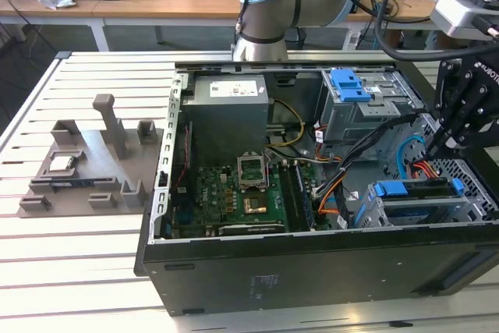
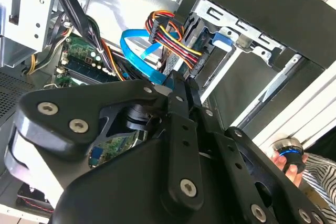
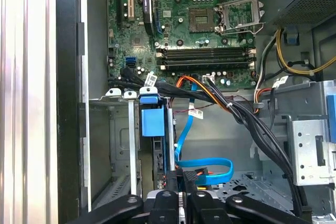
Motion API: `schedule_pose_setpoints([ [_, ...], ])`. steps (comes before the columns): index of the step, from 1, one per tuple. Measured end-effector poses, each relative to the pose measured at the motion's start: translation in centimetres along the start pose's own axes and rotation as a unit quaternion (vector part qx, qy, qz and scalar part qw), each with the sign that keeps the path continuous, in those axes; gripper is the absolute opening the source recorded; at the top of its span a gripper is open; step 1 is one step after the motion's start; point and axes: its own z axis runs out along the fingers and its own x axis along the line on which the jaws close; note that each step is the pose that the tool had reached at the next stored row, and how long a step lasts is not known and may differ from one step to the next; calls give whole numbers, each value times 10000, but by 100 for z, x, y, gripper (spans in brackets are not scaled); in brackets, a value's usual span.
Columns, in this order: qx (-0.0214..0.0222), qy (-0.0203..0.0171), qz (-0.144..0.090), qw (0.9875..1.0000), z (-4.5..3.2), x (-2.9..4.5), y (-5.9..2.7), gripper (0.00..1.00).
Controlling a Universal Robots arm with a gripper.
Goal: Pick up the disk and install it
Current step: 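Insert the second disk wire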
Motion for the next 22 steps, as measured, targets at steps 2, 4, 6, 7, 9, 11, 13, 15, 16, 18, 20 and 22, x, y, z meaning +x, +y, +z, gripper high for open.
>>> schedule_pose_setpoints([
  [2, 0, -2, -1, 10000, 2, 4, -1, 16],
  [4, 0, 0, 0, 10000, 3, 83, 1, 16],
  [6, 0, -1, -1, 10000, 23, 179, 12, 16],
  [7, -1, -1, -1, 10000, 52, 202, 15, 16],
  [9, -11, 1, -2, 10000, 114, 222, 11, 16],
  [11, -12, 1, -5, 10000, 148, 232, 12, 16],
  [13, -12, 4, -38, 10000, 163, 234, 12, 16],
  [15, -10, 11, -128, 9999, 176, 234, 11, 16],
  [16, -10, 12, -145, 9999, 181, 234, 11, 16],
  [18, -9, 14, -159, 9999, 188, 236, 16, 16],
  [20, -9, 13, -162, 9999, 200, 238, 29, 16],
  [22, -9, 12, -163, 9999, 215, 238, 29, 16],
])
